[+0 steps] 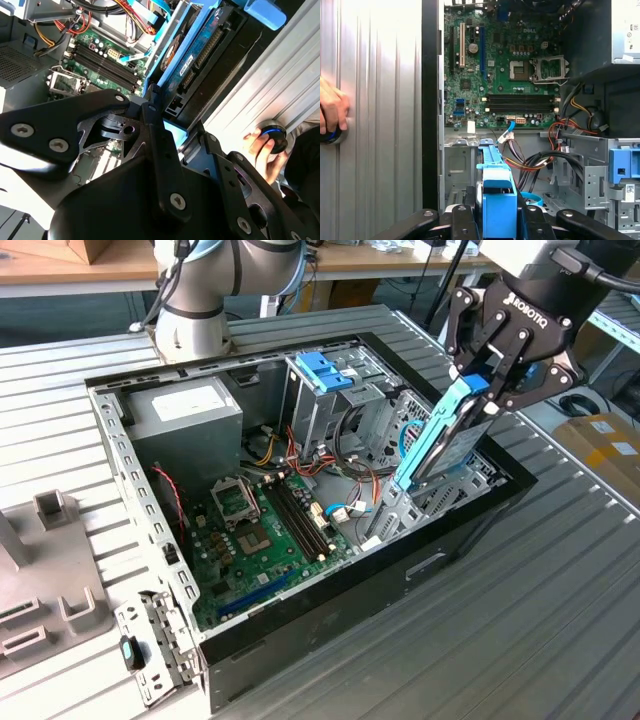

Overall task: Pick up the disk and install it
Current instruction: 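Insert the disk into the insertion slot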

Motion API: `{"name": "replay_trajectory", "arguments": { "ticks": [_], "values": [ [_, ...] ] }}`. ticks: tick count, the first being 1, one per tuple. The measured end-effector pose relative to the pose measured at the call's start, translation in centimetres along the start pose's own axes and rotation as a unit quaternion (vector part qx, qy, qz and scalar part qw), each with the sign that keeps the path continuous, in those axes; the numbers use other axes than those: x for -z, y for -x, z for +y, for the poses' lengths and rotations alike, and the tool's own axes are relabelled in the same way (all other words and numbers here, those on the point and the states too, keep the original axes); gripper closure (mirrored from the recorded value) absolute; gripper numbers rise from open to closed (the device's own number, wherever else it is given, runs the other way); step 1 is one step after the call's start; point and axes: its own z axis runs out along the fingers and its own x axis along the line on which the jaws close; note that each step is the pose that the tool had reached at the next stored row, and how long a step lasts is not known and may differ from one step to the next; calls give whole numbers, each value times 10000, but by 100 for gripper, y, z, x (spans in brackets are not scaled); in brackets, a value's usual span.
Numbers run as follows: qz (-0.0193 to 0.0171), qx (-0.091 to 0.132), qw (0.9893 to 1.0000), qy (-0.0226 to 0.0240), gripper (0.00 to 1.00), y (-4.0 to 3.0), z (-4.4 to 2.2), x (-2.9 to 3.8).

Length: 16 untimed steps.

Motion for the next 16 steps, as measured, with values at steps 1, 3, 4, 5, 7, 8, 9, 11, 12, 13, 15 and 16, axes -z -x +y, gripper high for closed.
{"name": "replay_trajectory", "arguments": {
  "ticks": [1, 3, 4, 5, 7, 8, 9, 11, 12, 13, 15, 16],
  "values": [
    [0, 0, 10000, 0, 63, -1, 0, -12],
    [0, 0, 10000, 0, 63, -2, 0, -38],
    [0, 0, 10000, 0, 63, -3, 0, -45],
    [0, 0, 10000, 0, 63, -3, 0, -57],
    [1, 0, 10000, 0, 63, -3, 0, -66],
    [1, 0, 10000, 0, 63, -4, 0, -69],
    [0, 0, 10000, 0, 63, -4, -1, -73],
    [0, 0, 10000, 0, 63, -4, 0, -80],
    [0, 0, 10000, 0, 63, -4, 0, -84],
    [0, 0, 10000, 0, 63, -5, -1, -91],
    [0, 0, 10000, 0, 63, -5, -1, -102],
    [0, 0, 10000, 0, 63, -5, -1, -106]
  ]
}}
